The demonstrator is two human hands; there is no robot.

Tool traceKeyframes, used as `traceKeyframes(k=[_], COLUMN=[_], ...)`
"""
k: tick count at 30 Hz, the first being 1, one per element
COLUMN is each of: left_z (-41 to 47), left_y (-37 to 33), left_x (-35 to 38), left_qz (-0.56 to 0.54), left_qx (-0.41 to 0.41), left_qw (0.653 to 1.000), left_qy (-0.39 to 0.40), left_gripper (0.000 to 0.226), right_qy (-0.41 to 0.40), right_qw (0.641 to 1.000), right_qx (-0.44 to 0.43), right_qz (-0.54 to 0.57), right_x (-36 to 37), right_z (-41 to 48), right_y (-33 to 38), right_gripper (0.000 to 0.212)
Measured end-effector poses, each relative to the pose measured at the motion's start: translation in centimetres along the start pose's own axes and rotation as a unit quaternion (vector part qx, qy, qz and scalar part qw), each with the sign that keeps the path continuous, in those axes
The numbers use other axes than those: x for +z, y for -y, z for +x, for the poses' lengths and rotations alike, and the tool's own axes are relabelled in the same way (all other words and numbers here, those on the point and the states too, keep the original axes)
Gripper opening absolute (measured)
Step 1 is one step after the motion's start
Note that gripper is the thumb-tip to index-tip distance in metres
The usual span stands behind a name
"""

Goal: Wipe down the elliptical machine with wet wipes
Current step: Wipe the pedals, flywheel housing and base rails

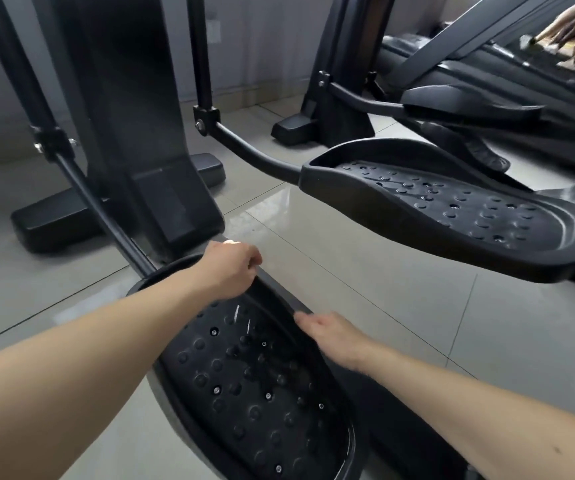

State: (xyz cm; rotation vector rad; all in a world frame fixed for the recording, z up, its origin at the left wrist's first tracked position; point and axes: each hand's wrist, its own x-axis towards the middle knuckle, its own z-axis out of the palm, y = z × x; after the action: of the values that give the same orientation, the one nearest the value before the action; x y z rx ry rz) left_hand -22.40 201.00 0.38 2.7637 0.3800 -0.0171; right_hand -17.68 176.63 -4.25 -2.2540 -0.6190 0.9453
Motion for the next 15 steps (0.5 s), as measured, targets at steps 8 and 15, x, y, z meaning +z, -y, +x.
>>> traceKeyframes(k=[8, 15], left_z=[-1.2, -2.0], left_y=[-2.2, -2.1], left_x=[2.3, 3.5], left_qz=[0.084, 0.121], left_qx=[0.112, 0.112], left_qw=[0.99, 0.986], left_qy=[0.028, -0.007], left_gripper=[0.026, 0.025], right_qy=[-0.041, -0.06], right_qw=[0.998, 0.998], right_qx=[0.037, 0.005], right_qz=[0.031, 0.022], right_x=[1.0, 0.4], right_z=[-0.3, -3.1], right_y=[2.8, -0.2], right_gripper=[0.07, 0.062])
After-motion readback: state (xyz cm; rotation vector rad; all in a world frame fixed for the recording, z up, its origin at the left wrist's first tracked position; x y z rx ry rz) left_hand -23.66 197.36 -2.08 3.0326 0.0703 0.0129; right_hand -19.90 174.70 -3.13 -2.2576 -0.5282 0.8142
